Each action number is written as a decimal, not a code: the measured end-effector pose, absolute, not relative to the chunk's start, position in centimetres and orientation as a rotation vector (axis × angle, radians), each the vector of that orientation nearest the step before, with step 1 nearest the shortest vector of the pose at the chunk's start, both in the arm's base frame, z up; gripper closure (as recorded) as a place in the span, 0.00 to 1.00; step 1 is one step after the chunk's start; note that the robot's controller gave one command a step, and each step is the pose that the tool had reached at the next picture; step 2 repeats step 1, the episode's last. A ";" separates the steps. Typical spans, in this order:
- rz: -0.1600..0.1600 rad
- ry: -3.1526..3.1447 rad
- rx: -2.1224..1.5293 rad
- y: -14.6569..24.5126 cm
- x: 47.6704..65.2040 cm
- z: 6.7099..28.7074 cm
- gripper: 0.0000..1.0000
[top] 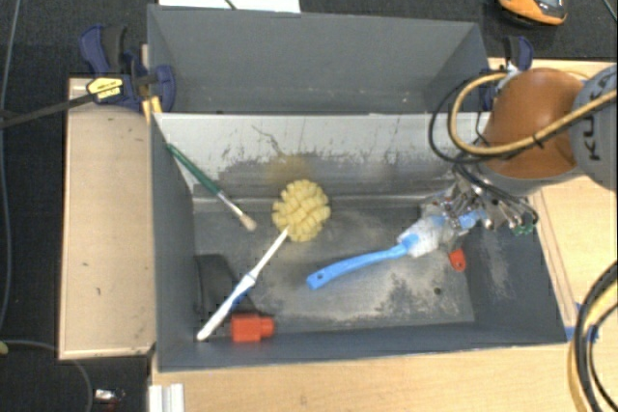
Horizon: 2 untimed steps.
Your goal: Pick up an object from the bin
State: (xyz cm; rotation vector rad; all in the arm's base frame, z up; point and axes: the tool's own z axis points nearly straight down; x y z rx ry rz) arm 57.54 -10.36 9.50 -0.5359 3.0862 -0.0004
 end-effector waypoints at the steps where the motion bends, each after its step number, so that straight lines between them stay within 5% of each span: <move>1: -0.001 3.084 -0.534 -10.4 57.6 12.4 1.00; 2: -0.001 3.084 -0.534 -10.4 57.6 12.4 1.00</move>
Offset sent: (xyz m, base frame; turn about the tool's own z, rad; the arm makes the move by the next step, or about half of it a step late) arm 0.0009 -0.0002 0.0786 0.0006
